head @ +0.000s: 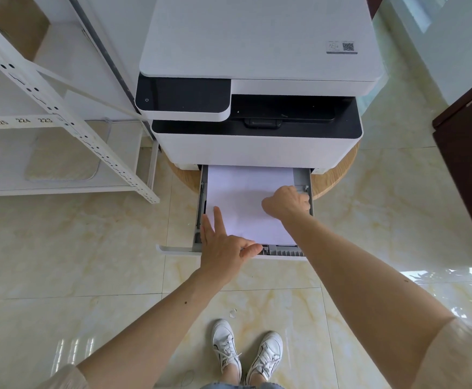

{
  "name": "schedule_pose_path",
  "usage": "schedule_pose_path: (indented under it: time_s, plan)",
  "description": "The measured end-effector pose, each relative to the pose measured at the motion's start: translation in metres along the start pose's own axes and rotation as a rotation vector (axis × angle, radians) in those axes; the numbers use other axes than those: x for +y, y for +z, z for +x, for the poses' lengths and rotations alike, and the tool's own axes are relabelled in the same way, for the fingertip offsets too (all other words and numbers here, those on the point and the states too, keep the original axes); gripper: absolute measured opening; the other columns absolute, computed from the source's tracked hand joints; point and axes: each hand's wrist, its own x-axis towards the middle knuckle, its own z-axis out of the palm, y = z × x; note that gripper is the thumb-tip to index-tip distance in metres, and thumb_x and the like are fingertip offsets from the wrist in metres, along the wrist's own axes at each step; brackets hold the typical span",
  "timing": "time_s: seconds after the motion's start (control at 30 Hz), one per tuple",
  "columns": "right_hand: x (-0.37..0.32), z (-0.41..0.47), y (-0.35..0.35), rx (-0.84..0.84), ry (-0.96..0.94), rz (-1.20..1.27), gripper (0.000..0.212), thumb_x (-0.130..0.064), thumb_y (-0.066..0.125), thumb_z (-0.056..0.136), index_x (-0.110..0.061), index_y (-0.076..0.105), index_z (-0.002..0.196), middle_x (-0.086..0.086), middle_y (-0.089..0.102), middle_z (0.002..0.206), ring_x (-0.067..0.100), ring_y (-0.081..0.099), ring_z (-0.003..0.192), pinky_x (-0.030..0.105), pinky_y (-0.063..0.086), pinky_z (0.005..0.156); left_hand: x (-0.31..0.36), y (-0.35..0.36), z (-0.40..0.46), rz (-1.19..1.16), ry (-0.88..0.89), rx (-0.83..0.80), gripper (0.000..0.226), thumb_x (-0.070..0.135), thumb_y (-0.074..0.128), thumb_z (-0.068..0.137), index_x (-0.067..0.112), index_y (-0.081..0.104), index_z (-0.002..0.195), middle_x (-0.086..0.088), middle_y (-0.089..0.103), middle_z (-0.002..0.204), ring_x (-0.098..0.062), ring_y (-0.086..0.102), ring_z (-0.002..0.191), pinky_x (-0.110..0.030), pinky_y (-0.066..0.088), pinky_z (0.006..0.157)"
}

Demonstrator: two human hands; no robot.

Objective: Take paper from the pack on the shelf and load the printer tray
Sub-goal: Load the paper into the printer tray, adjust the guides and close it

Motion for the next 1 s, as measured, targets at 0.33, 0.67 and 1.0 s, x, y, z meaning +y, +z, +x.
schedule_pose_path:
  time_s: [0.33, 0.67, 1.0]
  plan:
    - [0.007, 0.001, -0.007, -0.013, -0.02, 0.102, 0.031, -0.017, 0.045, 0.084, -0.007, 0.054, 0.112, 0.019, 0.051, 0.13, 0.037, 0.04, 0.122, 0.035, 0.035, 0.089, 0.003, -0.003, -0.001, 0.04, -0.009, -0.016, 0.038, 0.058, 0.046, 0.091, 0.039, 0.07, 0.113, -0.016, -0.02, 0.16, -0.045, -0.025, 0.142, -0.05, -0.007, 0.118]
    - [0.033, -0.014, 0.009, 0.14, -0.1, 0.099, 0.057, -0.018, 0.05, 0.081, 0.001, 0.044, 0.134, 0.013, 0.038, 0.144, 0.032, 0.032, 0.132, 0.042, 0.029, 0.108, 0.001, -0.003, -0.002, -0.035, 0.023, -0.053, 0.044, 0.061, 0.043, 0.09, 0.038, 0.065, 0.121, -0.019, -0.008, 0.161, -0.026, -0.019, 0.148, -0.041, -0.008, 0.118]
    - [0.062, -0.025, 0.036, 0.249, -0.431, 0.066, 0.054, -0.029, 0.05, 0.097, 0.001, 0.033, 0.138, 0.019, -0.011, 0.16, 0.038, 0.011, 0.143, 0.042, 0.019, 0.115, 0.004, -0.001, 0.004, -0.055, -0.015, -0.014, 0.036, 0.057, 0.052, 0.088, 0.032, 0.077, 0.095, -0.026, 0.013, 0.158, -0.036, 0.003, 0.149, -0.043, -0.002, 0.121]
